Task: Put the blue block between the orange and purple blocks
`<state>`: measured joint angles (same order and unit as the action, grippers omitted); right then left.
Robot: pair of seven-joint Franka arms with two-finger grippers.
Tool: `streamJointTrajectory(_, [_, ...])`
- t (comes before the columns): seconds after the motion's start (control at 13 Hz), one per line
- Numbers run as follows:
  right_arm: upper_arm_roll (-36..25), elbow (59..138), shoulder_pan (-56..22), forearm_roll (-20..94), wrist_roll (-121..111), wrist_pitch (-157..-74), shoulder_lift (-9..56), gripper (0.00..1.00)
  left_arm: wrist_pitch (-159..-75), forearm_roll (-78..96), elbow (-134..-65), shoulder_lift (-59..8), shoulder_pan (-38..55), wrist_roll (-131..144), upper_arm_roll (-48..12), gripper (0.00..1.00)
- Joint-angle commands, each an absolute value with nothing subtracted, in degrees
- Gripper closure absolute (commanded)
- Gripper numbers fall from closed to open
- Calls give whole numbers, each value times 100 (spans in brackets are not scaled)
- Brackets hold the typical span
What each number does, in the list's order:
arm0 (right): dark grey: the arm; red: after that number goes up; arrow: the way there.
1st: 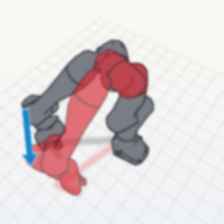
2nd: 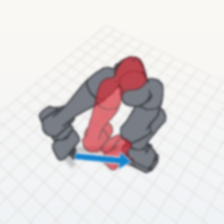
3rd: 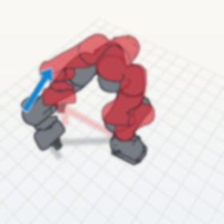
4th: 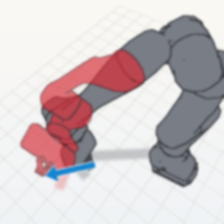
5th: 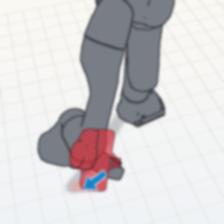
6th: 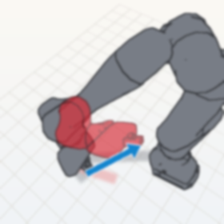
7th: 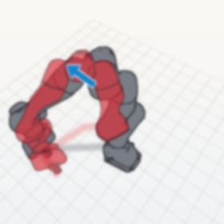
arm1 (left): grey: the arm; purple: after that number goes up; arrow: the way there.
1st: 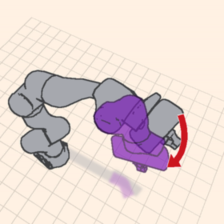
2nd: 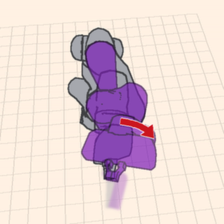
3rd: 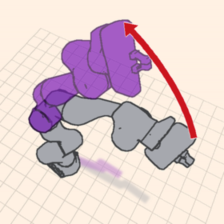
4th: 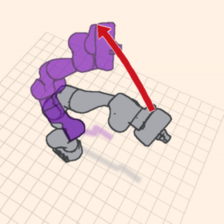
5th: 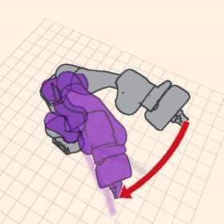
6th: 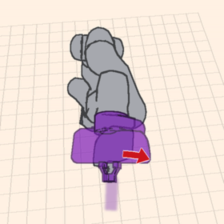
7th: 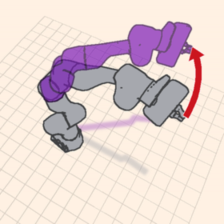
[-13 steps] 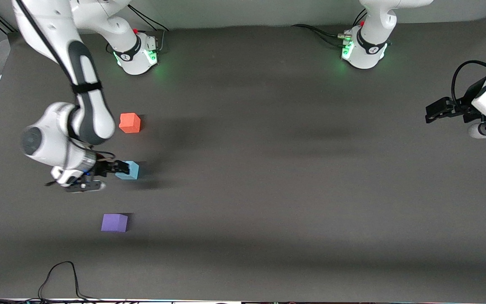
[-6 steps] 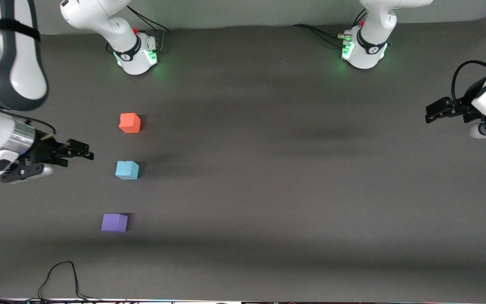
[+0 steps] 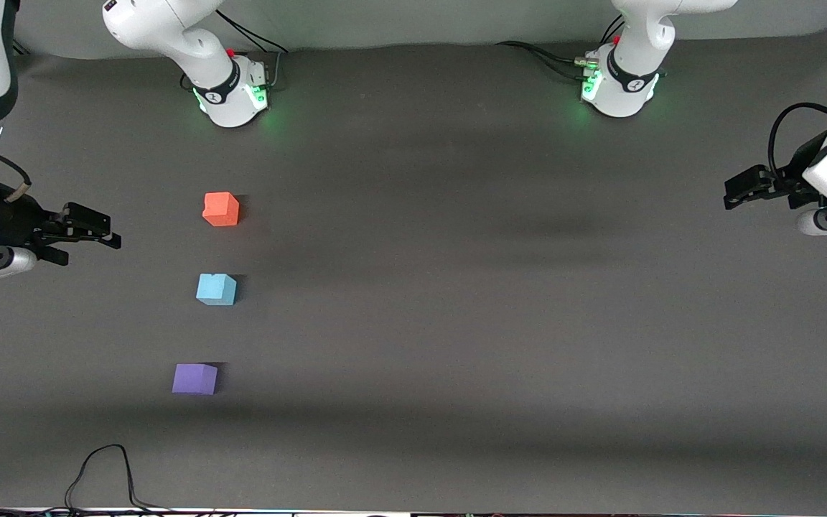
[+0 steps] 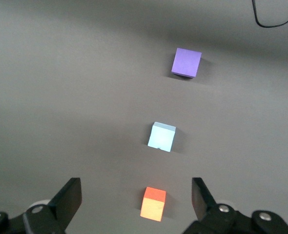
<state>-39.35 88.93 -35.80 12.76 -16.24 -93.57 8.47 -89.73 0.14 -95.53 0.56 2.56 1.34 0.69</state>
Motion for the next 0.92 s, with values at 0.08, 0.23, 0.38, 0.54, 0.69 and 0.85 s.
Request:
streamJointTrajectory(0.08, [-1914,9078,-1930,697,-1398,-9308,529,0,-8895,9,-9519,79,308,70,114,0])
streamJointTrajectory(0.23, [-1085,9332,-1339,300,-925,-9316,221,0,-8895,9,-9527,79,308,70,114,0])
streamJointTrajectory(0.38, [-521,9823,-610,272,-923,-9543,-95,0,-8895,9,-9519,79,308,70,114,0])
streamJointTrajectory(0.54, [-143,10220,-344,272,-897,-9773,-394,0,-8895,9,-9519,79,308,79,114,0])
streamJointTrajectory(0.69, [-27,10257,-132,272,-914,-9861,-387,0,-8895,9,-9519,79,308,79,114,0])
streamJointTrajectory(0.85, [-35,10266,-219,272,-897,-9853,-404,0,-8895,9,-9519,79,308,79,114,0])
